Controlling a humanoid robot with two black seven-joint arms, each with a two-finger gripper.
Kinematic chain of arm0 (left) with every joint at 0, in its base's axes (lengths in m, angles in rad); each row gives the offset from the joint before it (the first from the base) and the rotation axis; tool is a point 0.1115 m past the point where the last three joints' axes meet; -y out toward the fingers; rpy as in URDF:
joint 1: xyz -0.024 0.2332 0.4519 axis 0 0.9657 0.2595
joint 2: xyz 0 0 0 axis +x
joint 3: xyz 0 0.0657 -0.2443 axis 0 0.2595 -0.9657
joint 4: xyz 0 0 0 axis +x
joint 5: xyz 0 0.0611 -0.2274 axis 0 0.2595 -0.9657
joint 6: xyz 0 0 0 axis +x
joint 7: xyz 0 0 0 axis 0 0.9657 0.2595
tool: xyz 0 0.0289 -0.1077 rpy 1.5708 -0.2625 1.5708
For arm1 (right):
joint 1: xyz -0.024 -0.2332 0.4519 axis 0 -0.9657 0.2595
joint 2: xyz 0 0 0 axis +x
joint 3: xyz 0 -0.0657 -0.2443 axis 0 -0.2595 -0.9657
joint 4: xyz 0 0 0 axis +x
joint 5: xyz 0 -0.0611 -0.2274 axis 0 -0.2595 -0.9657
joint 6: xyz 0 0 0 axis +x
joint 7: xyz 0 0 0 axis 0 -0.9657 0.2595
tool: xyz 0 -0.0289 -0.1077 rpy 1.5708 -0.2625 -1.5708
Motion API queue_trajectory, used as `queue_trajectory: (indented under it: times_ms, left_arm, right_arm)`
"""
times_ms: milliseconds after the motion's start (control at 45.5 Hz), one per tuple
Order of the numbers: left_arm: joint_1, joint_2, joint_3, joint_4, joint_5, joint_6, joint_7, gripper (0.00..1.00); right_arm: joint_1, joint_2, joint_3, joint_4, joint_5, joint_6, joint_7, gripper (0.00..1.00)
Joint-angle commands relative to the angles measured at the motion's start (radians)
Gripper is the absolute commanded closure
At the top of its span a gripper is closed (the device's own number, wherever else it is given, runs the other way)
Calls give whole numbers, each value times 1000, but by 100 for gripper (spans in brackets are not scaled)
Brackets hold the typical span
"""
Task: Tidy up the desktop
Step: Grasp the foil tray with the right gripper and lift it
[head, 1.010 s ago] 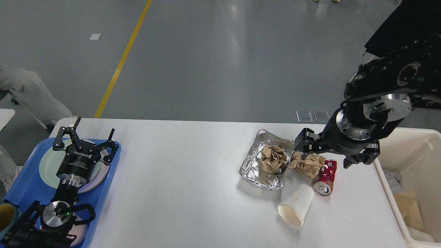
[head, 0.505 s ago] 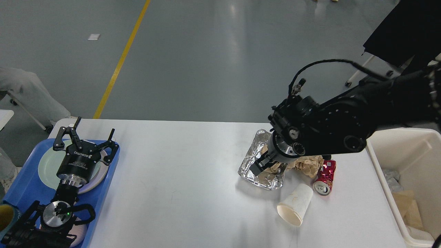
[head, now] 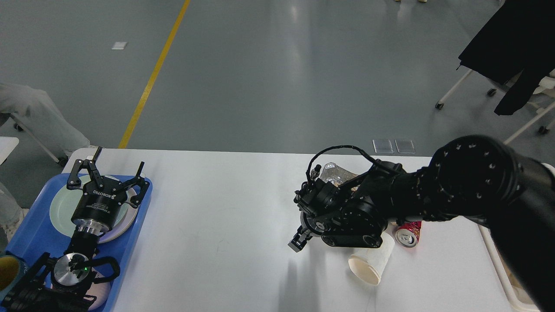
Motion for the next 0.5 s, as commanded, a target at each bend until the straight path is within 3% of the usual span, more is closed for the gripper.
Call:
queue_trajectory:
  times_ms: [0, 263, 351, 483]
  left_arm:
    - [0, 0, 0, 0, 0, 0, 0, 4]
    - [0, 0, 0, 0, 0, 0, 0, 4]
    - [0, 0, 0, 0, 0, 0, 0, 4]
    - [0, 0, 0, 0, 0, 0, 0, 4]
  right_arm:
    - [-65, 6, 3, -67, -1, -9, 0, 4]
    - [-171, 1, -1, -156, -19, -34, 0, 6]
    - [-203, 0, 0, -208, -24, -68, 0, 15]
    - [-212, 1, 0, -217, -22, -121, 0, 43]
